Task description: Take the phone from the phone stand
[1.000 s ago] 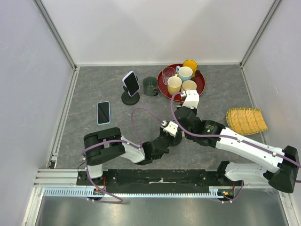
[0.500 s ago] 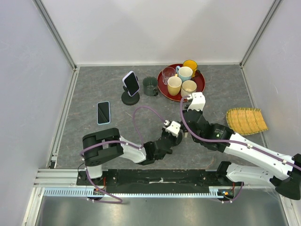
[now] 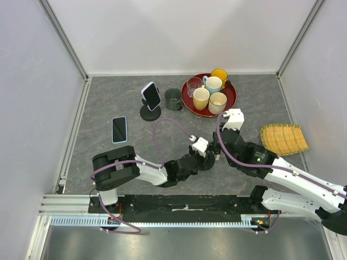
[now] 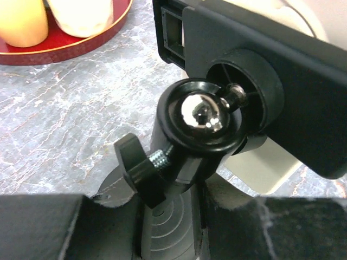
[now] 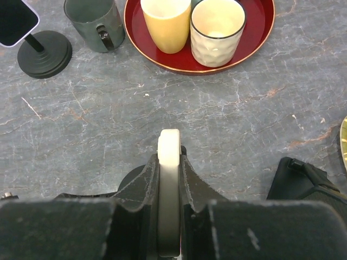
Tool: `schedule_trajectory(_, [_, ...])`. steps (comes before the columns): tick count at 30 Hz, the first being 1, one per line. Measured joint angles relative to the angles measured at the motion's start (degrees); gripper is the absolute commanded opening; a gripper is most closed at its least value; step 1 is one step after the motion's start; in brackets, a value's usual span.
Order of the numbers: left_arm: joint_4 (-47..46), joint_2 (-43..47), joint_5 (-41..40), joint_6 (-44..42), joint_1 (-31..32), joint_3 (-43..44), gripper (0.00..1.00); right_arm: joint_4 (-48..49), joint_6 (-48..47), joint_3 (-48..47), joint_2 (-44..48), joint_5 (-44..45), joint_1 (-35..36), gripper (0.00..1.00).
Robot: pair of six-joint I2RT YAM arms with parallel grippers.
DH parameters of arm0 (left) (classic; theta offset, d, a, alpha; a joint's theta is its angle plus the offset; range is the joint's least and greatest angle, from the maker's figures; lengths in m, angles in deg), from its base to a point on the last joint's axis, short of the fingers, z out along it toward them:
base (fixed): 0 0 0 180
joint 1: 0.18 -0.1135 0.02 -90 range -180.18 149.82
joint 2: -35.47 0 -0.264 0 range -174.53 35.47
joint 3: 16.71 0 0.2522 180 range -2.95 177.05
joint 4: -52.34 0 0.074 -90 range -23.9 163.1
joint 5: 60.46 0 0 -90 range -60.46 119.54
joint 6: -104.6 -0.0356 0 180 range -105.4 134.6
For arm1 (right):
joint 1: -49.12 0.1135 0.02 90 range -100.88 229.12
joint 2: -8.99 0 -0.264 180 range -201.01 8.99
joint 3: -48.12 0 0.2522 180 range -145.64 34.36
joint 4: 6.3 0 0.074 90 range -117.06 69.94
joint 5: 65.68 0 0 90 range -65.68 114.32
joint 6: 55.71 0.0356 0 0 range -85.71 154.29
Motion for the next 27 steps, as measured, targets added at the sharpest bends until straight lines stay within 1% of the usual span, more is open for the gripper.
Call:
schedule_trajectory(4, [-0.2,0.3,3.4,1.3,-1.0,-0.4,0.02,1.3,0.1,1.6,2.3,-2.8,-2.1,0.00])
schedule_trajectory(7, [-1.5,0.7,3.7,4.3,-3.0,-1.3,0.02,1.7,-1.0,3.0,4.8,-5.9,-2.5,0.00])
schedule_trajectory(9, [-3.0,1.2,3.7,6.1,-4.9,-2.5,0.07,1.4,-1.9,3.7,6.9,-8.0,-2.4,0.00])
schedule_trajectory(11, [-5.3,1.2,3.8,6.2,-6.2,-3.8,0.09,1.1,-2.9,4.2,7.2,-9.2,-2.4,0.00])
schedule_trajectory(12, [-6.6,1.2,4.1,6.2,-6.7,-4.5,0.09,1.1,-3.4,4.3,6.8,-9.8,-2.5,0.00])
schedule_trajectory(14, [-9.1,1.2,4.9,5.8,-7.0,-5.9,0.06,1.1,-4.2,4.6,5.7,-10.9,-2.6,0.00])
schedule_trajectory(15, [-10.1,1.2,5.6,5.5,-7.0,-6.4,0.05,1.0,-4.5,4.7,5.2,-11.4,-2.6,0.00])
schedule_trajectory(22, [-11.8,1.2,6.5,4.0,-7.0,-7.4,0.07,1.0,-5.4,5.0,5.2,-11.5,-2.6,0.00])
schedule_trajectory(27, [-11.2,1.2,7.1,3.0,-7.0,-7.0,0.13,0.4,-5.6,5.0,9.1,-9.0,-2.6,0.00])
